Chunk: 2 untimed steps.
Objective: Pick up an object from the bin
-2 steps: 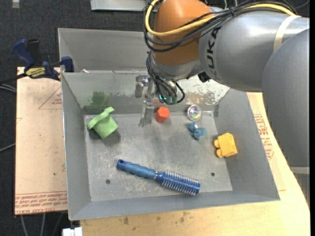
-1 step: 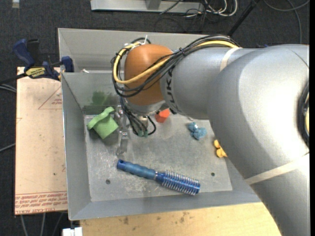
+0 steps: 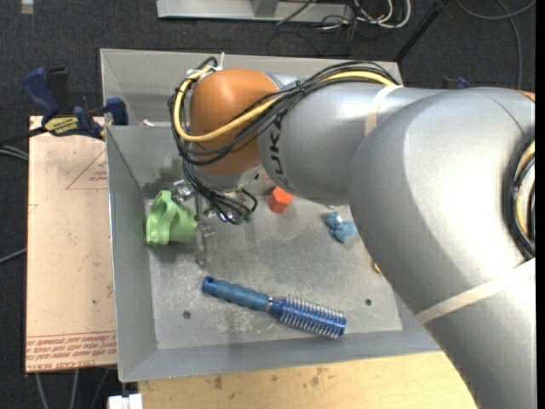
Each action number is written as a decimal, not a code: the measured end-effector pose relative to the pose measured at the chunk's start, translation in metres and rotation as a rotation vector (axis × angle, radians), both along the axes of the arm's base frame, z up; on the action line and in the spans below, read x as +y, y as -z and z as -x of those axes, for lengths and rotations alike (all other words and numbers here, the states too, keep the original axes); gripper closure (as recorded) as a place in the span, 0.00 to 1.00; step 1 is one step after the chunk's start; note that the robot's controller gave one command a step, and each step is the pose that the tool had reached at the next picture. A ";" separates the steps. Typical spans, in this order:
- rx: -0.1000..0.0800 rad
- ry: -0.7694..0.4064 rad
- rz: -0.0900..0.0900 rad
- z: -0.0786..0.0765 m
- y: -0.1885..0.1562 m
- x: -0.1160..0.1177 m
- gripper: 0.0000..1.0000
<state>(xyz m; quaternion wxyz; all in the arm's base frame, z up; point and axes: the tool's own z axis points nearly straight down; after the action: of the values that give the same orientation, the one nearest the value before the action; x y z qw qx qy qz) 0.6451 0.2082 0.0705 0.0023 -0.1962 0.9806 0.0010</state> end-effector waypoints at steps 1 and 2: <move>-0.001 -0.411 0.001 -0.009 0.000 0.026 0.00; 0.000 -0.410 0.001 -0.009 0.000 0.026 1.00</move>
Offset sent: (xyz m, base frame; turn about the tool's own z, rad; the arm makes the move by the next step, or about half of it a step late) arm 0.0082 0.0259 -0.0005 -0.4146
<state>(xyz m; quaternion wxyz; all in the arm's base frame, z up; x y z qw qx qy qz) 0.6541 0.2342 0.0704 0.0019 -0.3916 0.9201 0.0012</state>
